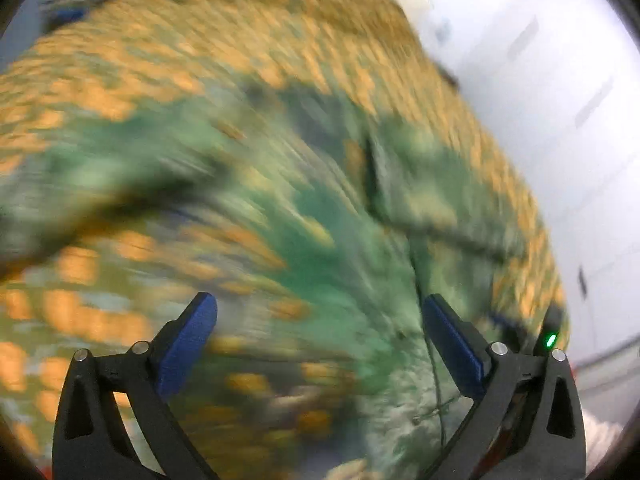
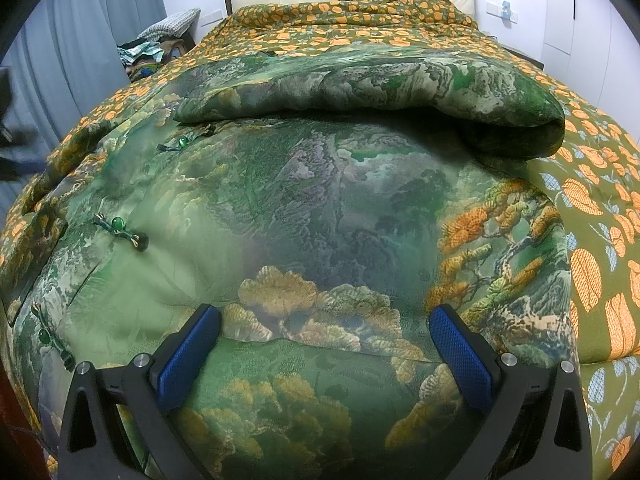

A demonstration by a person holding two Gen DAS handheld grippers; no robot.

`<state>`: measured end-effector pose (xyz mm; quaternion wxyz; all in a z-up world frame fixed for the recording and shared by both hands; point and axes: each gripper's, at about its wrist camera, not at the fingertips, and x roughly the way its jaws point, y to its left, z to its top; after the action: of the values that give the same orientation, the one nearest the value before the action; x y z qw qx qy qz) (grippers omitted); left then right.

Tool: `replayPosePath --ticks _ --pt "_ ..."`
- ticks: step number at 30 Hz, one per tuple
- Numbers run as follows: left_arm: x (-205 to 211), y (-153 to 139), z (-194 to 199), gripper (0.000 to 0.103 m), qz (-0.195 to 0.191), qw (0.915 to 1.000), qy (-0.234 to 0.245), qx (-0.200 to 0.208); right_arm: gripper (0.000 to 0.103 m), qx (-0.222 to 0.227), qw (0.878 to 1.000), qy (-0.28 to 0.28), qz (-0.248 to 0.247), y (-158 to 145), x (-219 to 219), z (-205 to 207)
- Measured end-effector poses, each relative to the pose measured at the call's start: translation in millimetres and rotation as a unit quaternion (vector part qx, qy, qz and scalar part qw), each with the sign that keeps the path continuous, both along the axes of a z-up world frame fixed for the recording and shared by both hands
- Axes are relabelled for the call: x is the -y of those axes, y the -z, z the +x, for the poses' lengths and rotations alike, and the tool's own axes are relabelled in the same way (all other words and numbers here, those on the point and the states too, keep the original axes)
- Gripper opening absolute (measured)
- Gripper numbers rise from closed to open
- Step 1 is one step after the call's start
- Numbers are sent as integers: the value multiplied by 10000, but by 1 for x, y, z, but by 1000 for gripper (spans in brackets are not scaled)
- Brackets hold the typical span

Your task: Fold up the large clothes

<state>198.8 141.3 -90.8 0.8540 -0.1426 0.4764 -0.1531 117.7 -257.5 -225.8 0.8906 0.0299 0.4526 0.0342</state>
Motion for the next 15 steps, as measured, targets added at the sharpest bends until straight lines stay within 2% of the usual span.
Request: replayPosePath --ticks 2,3,4,6,8,11,14,15 --pt "-71 -8 -5 103 -406 9957 -830 8 103 2 10000 -3 5 0 0 0" --pt "-108 -4 -6 103 -718 9890 -1295 -60 103 2 10000 -6 10 1 0 0" --pt "-144 4 -11 103 -1066 9783 -1770 -162 103 2 10000 -8 10 1 0 0" --pt "-212 33 -22 102 -1721 9458 -2719 -436 103 2 10000 -8 10 1 0 0" --pt "-259 65 -31 102 -1969 9179 -3376 -686 103 2 10000 -7 12 1 0 0" --pt "-293 98 -30 101 -2008 8943 -3914 -814 103 4 10000 -5 10 1 0 0" --pt "-310 113 -24 98 -2284 8688 -4364 -513 103 5 10000 -2 11 1 0 0" --pt "-314 113 -21 94 -2293 8650 -4450 -348 103 6 10000 -2 10 1 -1 0"
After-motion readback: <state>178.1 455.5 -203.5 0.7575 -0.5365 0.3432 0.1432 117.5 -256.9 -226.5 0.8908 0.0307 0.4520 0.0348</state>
